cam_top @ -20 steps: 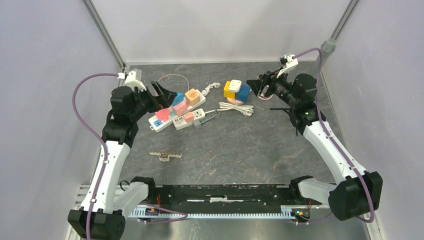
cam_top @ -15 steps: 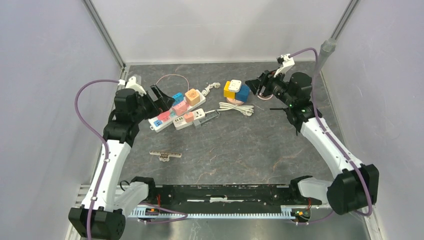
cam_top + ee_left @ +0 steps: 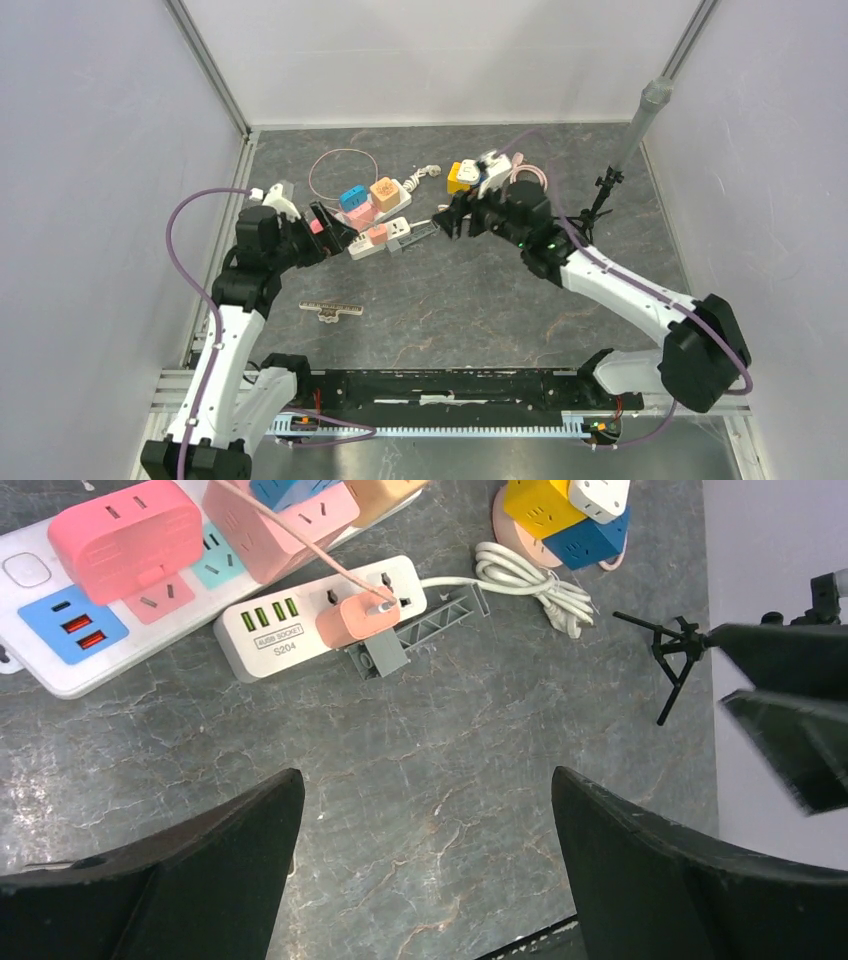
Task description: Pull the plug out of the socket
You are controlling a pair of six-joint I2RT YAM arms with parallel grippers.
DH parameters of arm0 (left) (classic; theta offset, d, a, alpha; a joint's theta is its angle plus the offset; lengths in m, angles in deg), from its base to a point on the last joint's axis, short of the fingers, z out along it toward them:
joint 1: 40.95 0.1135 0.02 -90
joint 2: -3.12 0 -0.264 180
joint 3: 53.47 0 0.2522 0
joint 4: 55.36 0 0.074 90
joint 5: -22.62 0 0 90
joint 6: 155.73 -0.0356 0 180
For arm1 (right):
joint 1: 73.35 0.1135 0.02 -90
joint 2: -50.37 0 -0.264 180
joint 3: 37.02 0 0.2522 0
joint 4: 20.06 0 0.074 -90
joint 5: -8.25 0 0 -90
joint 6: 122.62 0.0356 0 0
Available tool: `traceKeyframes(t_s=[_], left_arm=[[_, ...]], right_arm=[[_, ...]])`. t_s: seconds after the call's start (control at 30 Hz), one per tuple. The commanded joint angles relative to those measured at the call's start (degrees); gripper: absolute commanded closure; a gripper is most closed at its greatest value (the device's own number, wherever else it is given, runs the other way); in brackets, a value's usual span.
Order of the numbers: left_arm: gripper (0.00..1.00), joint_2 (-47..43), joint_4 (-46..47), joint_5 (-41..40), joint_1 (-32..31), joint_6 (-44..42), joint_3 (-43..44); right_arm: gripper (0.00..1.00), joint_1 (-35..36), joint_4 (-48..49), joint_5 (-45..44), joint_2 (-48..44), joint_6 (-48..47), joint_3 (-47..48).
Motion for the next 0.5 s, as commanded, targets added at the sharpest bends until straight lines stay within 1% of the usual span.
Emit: traceKeyframes(t_s=[0.0,0.07,0.17,0.27,0.3,0.33,0.37,0.47], left_arm=[[0.0,-3.8,0.9,-4.2,0.1,2.0,-2.3],[0.0,-4.6,-1.4,-9.3,0.1,3.9,-3.3],[0.01,-5.8,-3.3,-13.0,0.1,5.1,-5.0],[0.02,-6.5,-5.2,-15.1,0.1,6.2,-6.0],[0.02,-6.8,-5.6,-15.5,0.1,6.5,-6.3],[0.01,-7.0,-6.0,-16.1,0.1,6.8,-6.5],[0.0,-7.2,-6.4,-16.5,0.1,7.0,-6.7],[0.0,-7.5,-7.1,-17.1,0.1,7.3,-7.0]], right_arm=[[0.21,9.3,1.9,-12.3,4.5,-3.7,0.3],[0.21,13.1,3.3,-14.4,7.6,-5.1,0.6],[0.21,16.9,4.0,-14.7,12.9,-7.9,2.6],[0.2,18.2,3.3,-15.8,18.8,-8.9,6.4],[0.18,18.3,2.9,-16.7,20.7,-8.8,8.1],[0.13,18.3,2.3,-17.7,22.5,-8.7,9.8],[0.11,18.5,2.1,-18.6,23.8,-8.3,11.0],[0.1,18.8,3.8,-20.8,28.3,-7.5,14.2]])
